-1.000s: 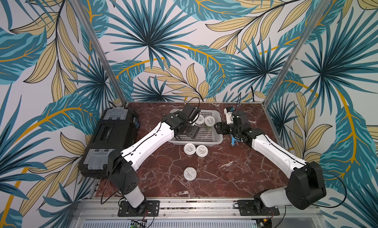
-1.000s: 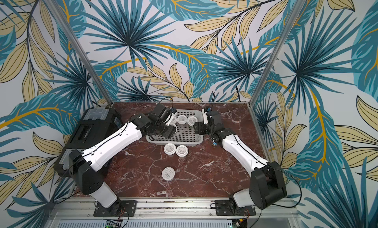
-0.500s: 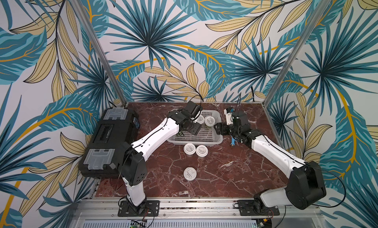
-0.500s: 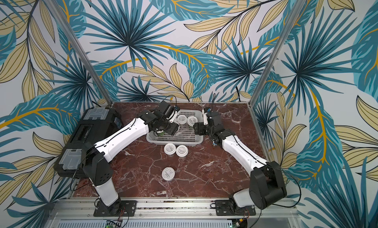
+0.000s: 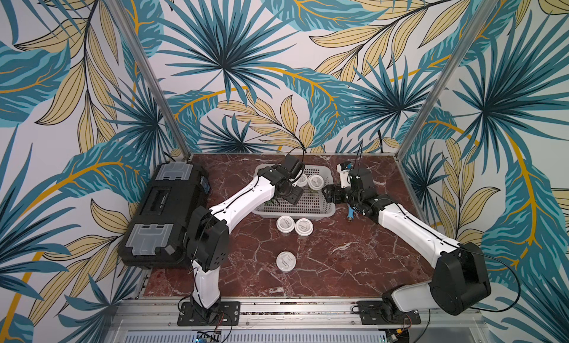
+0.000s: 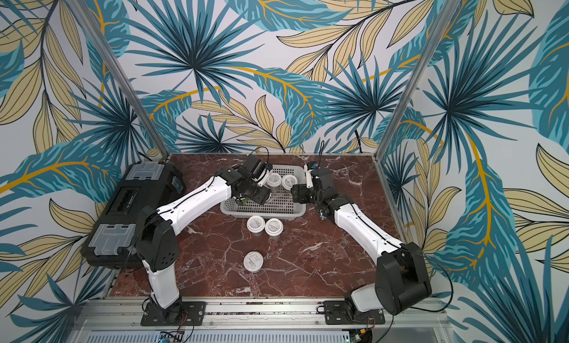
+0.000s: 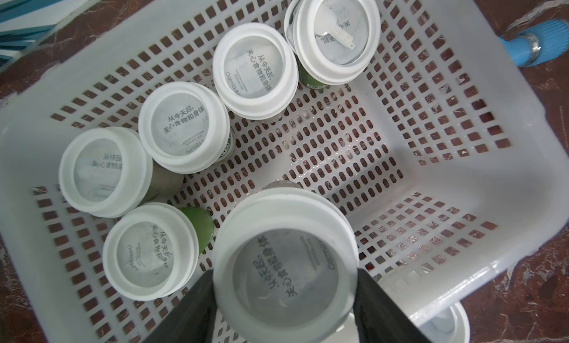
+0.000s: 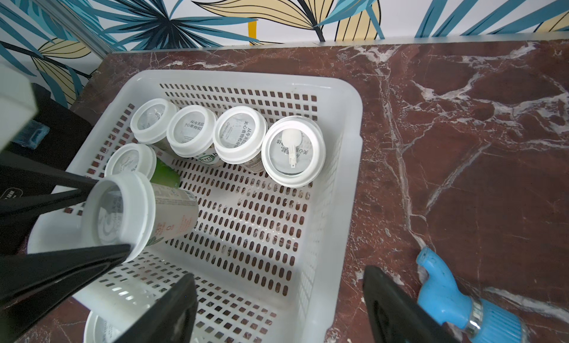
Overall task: Put the yogurt in the basket
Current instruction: Place the yogurt in the basket.
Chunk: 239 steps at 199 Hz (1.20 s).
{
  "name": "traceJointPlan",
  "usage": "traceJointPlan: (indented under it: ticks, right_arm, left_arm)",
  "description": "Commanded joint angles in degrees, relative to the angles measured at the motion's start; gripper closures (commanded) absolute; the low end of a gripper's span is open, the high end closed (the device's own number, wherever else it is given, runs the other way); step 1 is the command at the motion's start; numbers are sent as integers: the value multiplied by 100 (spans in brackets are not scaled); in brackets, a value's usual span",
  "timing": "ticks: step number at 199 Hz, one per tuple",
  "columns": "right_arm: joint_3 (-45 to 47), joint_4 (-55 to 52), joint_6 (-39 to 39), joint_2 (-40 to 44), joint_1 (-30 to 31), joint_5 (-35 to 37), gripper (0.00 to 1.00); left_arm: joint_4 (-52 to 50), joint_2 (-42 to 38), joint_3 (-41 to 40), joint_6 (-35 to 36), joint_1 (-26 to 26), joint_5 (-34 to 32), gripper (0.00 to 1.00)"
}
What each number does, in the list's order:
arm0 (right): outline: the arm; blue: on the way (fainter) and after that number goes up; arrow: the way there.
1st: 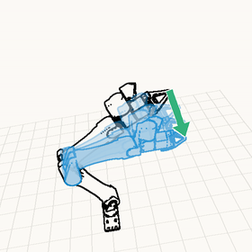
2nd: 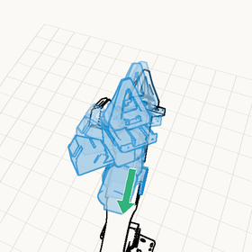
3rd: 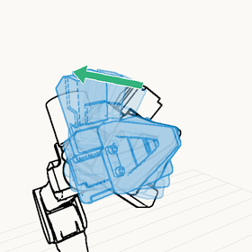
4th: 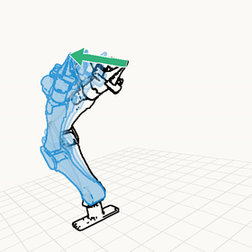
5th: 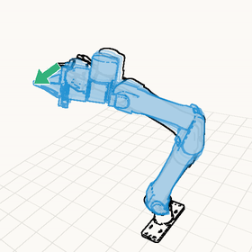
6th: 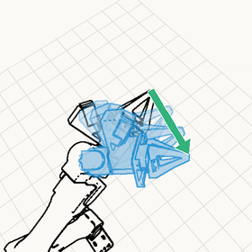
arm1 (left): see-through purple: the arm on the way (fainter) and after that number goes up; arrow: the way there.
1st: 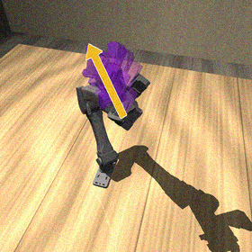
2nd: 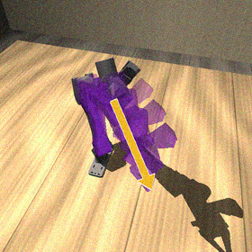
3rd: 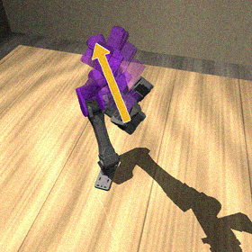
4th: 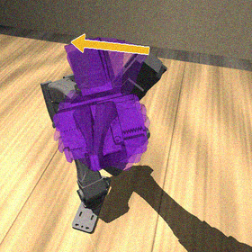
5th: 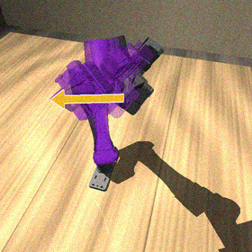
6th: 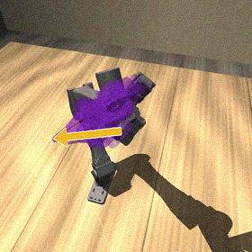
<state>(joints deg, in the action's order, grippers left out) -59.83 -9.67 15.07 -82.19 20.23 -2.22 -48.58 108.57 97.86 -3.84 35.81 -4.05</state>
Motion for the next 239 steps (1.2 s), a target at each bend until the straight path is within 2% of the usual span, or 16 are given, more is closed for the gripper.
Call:
traceJointPlan:
  ticks: [1, 132, 149, 239]
  right_arm:
    - [112, 97, 60, 167, -8, -51, 13]
    - [103, 97, 66, 151, -1, -92, 13]
    - [110, 97, 66, 145, -3, -94, 13]
    - [95, 97, 55, 97, 5, -90, 13]
  left_arm:
    - [183, 38, 48, -56, -52, -98, 31]
    - [338, 366, -237, -179, -223, -158, 31]
    - [365, 359, -266, -184, -254, -350, 31]
    - [397, 595, -250, -179, -346, -78, 31]
